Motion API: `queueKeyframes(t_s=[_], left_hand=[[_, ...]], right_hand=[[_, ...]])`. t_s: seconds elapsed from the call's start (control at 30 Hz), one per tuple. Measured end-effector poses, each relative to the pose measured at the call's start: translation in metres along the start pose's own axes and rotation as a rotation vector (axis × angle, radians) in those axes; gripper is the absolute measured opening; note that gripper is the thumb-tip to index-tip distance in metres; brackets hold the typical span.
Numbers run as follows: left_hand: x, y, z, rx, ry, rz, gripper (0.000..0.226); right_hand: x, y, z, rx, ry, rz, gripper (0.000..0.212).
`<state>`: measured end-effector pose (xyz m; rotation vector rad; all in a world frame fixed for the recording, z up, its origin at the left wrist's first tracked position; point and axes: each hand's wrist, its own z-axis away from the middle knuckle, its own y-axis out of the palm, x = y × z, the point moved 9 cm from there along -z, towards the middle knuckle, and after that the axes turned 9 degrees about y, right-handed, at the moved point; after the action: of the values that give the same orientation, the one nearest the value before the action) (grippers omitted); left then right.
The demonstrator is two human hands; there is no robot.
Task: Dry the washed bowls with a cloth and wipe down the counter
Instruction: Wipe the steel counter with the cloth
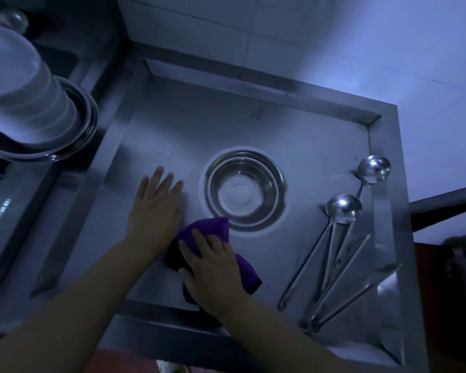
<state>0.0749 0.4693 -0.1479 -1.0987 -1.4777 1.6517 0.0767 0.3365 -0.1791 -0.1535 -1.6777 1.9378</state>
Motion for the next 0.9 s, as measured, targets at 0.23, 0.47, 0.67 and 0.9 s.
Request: queueKeyframes(t_s=[0.23, 0.47, 0.67, 0.9], left_hand=[[0.003, 0.009, 0.028, 0.05, 0.056, 0.031, 0.05], [0.015, -0.002, 0.065, 0.048, 0.09, 0.072, 0.053], [0.051, -0.025, 0.113, 0.087, 0.021, 0.084, 0.054], [0.111, -0.063, 0.123, 0.04, -0.201, 0.236, 0.049]], right_hand=[[-0.051, 0.012, 0.003, -0.01, 0.162, 0.022, 0.062], [-0.117, -0.006, 0.015, -0.073, 0.516, 0.094, 0.064], [-0.091, 0.003, 0.047, 0.012, 0.695, 0.074, 0.07], [-0.021, -0.056, 0.007, -0.171, 0.671, -0.051, 0.063]])
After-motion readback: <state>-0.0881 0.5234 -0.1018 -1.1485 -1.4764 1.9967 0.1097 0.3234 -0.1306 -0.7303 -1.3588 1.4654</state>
